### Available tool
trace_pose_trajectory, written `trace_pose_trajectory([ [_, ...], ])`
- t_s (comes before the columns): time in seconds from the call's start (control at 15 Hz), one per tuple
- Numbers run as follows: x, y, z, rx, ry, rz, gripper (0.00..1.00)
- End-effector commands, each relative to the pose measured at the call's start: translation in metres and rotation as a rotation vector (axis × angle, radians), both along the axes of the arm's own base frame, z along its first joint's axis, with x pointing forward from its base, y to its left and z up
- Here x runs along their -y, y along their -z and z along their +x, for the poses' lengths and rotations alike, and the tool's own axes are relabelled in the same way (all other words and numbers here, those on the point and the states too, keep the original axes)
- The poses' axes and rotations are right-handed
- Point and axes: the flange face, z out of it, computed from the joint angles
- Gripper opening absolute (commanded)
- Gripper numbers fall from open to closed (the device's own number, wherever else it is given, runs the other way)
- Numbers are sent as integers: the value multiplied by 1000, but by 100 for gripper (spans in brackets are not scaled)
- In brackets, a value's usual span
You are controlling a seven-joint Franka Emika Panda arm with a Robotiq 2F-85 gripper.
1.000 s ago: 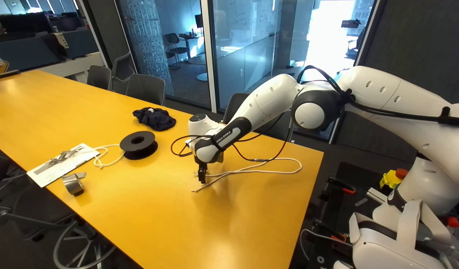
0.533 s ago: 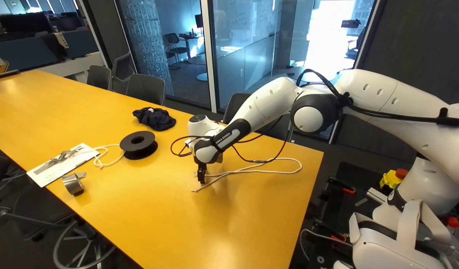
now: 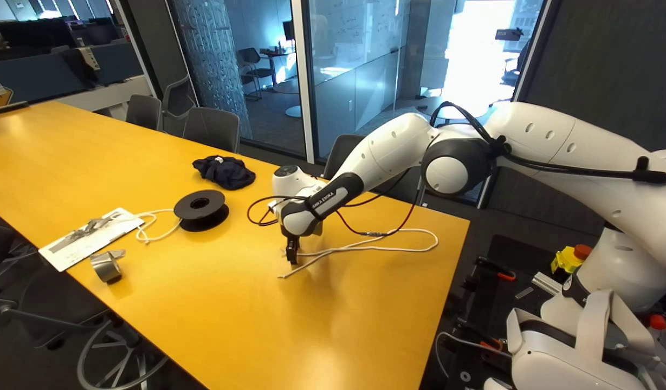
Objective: Untangle the rope on the table.
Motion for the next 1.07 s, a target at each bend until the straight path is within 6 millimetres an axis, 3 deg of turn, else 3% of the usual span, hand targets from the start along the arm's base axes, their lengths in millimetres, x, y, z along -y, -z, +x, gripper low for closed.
trace_pose_trajectory([
  [0.0, -3, -4, 8, 11, 6, -7, 51],
  [0.4, -5, -8, 10, 3, 3, -13, 7],
  [0.6, -5, -8, 9, -6, 5, -14, 2],
  [0.8, -8, -15, 7, -34, 3, -18, 7],
  [1.0, -15, -28, 4, -36, 2, -35, 6],
])
